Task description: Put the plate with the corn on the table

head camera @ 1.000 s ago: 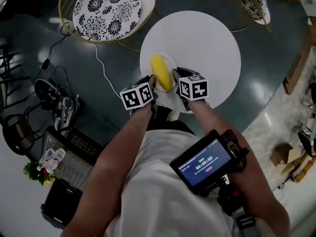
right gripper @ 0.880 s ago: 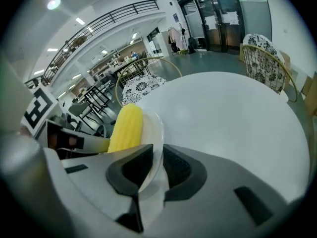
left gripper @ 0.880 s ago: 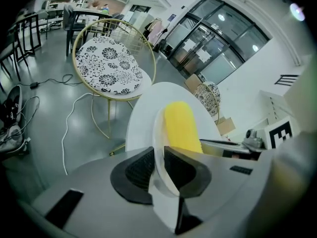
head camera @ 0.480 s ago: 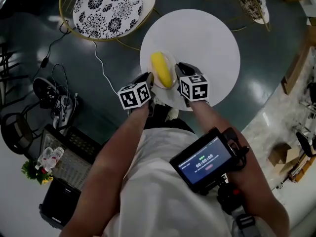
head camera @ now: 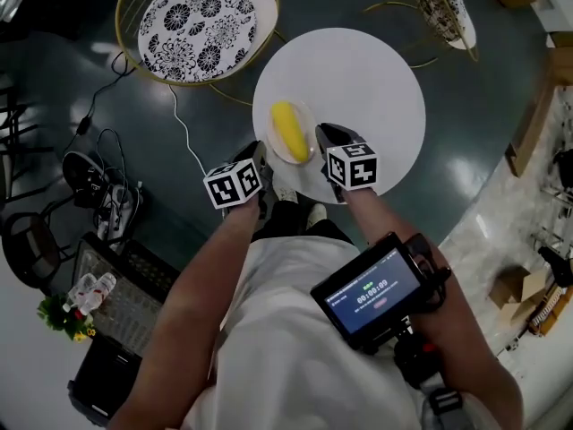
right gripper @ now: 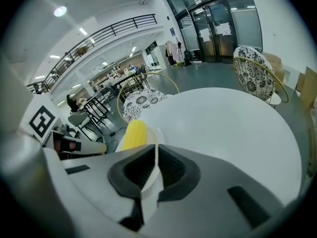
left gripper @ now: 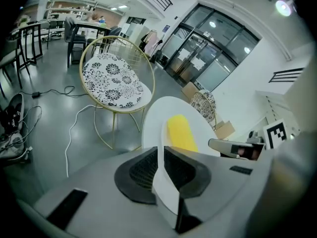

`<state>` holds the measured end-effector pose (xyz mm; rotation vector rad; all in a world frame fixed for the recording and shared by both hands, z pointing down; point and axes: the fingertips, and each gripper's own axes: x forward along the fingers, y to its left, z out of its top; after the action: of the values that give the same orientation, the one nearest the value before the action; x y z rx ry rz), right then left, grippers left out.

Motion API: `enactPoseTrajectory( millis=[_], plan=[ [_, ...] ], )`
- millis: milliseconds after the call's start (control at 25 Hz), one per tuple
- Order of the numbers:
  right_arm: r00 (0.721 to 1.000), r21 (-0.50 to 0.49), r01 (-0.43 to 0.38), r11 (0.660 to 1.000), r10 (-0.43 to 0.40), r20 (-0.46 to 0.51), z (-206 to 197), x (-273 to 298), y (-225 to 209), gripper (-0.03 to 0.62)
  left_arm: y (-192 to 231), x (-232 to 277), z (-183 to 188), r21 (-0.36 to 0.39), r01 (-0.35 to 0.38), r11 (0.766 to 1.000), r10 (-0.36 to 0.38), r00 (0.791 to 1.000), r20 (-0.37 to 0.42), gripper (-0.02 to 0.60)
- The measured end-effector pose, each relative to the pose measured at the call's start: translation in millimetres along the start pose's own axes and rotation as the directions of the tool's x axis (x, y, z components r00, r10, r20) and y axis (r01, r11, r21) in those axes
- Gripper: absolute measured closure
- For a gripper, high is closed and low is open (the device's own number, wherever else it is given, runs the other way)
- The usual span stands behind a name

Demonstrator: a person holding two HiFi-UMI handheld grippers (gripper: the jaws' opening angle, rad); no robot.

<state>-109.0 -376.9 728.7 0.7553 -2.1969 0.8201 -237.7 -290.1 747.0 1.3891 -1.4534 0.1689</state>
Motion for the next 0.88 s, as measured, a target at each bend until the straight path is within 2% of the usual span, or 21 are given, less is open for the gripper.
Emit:
enactPoseTrajectory(
  millis=[40, 120, 160, 320, 560, 720, 880],
  plan=[
    [1.000, 0.001, -0.003, 1.000, 0.003, 0.005, 0, -4, 1, 0.588, -3, -4, 0, 0.009, 0.009, 1.000, -0.009, 1.000, 0.006, 0.538],
    [1.000, -0.001, -0.015, 1.000, 0.015, 0.015, 0, -11, 3, 0.588, -9, -12, -2, 0.030, 0.030, 0.999, -0.030, 0.999, 0.019, 0.543],
    [1.000, -0.003, -0.022, 1.000, 0.022, 0.022, 0, -15, 4, 0.588, -13, -16, -4, 0.039, 0.042, 0.998, -0.043, 0.999, 0.025, 0.575],
    [0.997, 0.000, -0.059, 0.998, 0.058, 0.055, -1, -34, 9, 0.588, -30, -36, -16, 0.084, 0.086, 0.993, -0.090, 0.995, 0.045, 0.575],
    [0.985, -0.001, -0.137, 0.991, 0.136, 0.108, -12, -82, 26, 0.589, -53, -83, -46, 0.099, 0.122, 0.988, -0.132, 0.986, 0.098, 0.575],
    [0.970, -0.008, -0.193, 0.981, 0.192, 0.146, -23, -120, 39, 0.589, -77, -120, -64, 0.165, 0.155, 0.974, -0.178, 0.975, 0.131, 0.575],
    [0.955, -0.022, -0.244, 0.970, 0.244, 0.169, -39, -159, 53, 0.589, -99, -151, -78, 0.231, 0.159, 0.960, -0.201, 0.964, 0.174, 0.575]
  ],
)
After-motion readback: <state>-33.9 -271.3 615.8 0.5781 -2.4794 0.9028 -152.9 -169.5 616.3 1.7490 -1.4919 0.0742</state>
